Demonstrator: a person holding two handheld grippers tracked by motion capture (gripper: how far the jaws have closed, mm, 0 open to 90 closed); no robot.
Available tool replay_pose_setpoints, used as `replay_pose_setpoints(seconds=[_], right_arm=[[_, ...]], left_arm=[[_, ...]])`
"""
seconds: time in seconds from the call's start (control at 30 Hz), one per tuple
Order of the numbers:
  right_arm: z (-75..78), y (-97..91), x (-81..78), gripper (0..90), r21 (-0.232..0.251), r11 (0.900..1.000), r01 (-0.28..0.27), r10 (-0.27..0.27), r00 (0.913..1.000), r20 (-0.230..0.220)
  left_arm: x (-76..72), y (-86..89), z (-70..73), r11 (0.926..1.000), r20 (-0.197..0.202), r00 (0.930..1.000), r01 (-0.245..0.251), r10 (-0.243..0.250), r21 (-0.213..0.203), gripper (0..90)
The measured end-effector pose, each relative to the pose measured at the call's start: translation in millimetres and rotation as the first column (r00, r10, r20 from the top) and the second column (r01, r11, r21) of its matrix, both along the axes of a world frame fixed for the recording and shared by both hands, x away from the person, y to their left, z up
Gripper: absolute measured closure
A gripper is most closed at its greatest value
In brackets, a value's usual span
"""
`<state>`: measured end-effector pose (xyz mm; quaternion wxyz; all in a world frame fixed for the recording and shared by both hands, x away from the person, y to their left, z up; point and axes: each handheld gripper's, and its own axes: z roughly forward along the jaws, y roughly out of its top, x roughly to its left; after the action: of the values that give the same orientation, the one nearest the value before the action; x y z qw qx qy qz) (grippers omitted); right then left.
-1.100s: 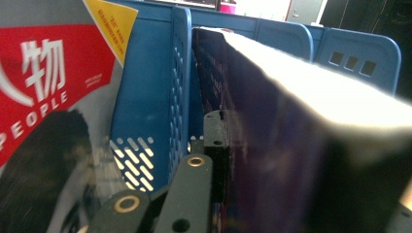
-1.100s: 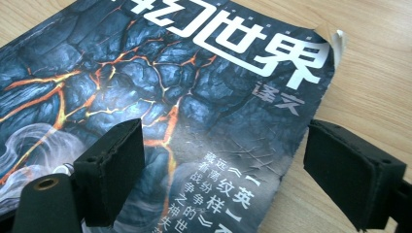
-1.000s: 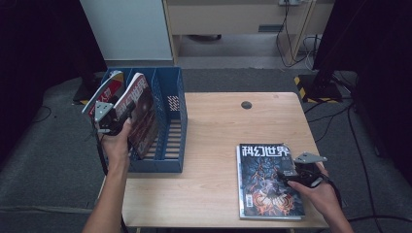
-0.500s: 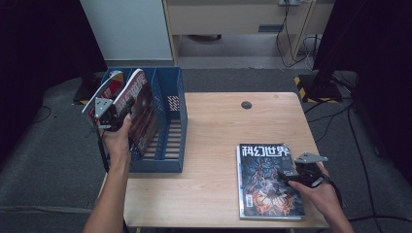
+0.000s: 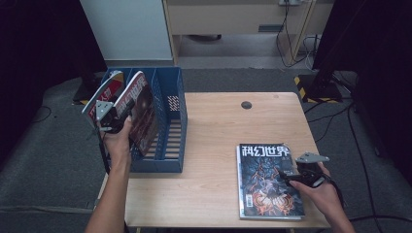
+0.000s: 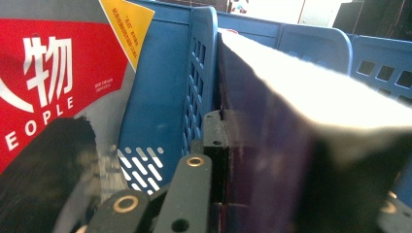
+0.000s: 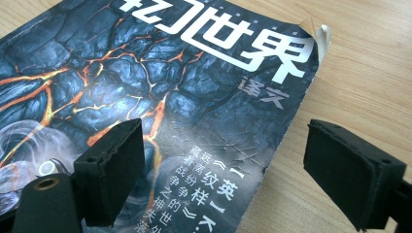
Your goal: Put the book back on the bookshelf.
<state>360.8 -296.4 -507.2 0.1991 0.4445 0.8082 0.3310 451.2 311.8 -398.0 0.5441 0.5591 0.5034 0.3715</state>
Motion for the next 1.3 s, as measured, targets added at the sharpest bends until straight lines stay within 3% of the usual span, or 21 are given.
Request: replay_pose_setpoints(seconds=[0.27, 0.43, 0.73, 1.2, 1.3], right_arm=[[-0.1, 1.8, -0.3, 15.0, -0.001, 1.0000, -0.007, 0.007, 1.0000, -0.006], [0.0, 2.1, -0.3, 14.9, 0.000, 1.0000, -0.007, 0.007, 1.0000, -0.005], [0.0, 4.3, -0.6, 14.7, -0.001, 0.9999, -0.012, 0.012, 0.9999, -0.002], [1.7, 8.2, -1.0, 14.7, 0.004, 0.9996, -0.029, 0.029, 0.9996, 0.002], [1.7, 9.5, -1.1, 14.2, 0.006, 0.9996, -0.029, 0.029, 0.9996, 0.004]], left_arm=[[-2.5, 2.4, 0.1, 0.9995, 0.002, 0.9997, 0.026, -0.026, -0.017, 78.5], [-7.5, -0.4, 0.0, 0.9995, 0.012, 0.9994, 0.032, -0.032, 0.001, 63.9], [-24.5, 6.4, -0.8, 0.9996, 0.011, 0.9995, 0.028, -0.028, -0.003, 52.2], [-61.5, 1.9, -17.9, 0.9988, -0.011, 0.9987, 0.049, -0.049, -0.007, 47.3], [-69.0, 1.2, -21.9, 0.9994, -0.028, 0.9991, 0.031, -0.031, 0.013, 47.0]])
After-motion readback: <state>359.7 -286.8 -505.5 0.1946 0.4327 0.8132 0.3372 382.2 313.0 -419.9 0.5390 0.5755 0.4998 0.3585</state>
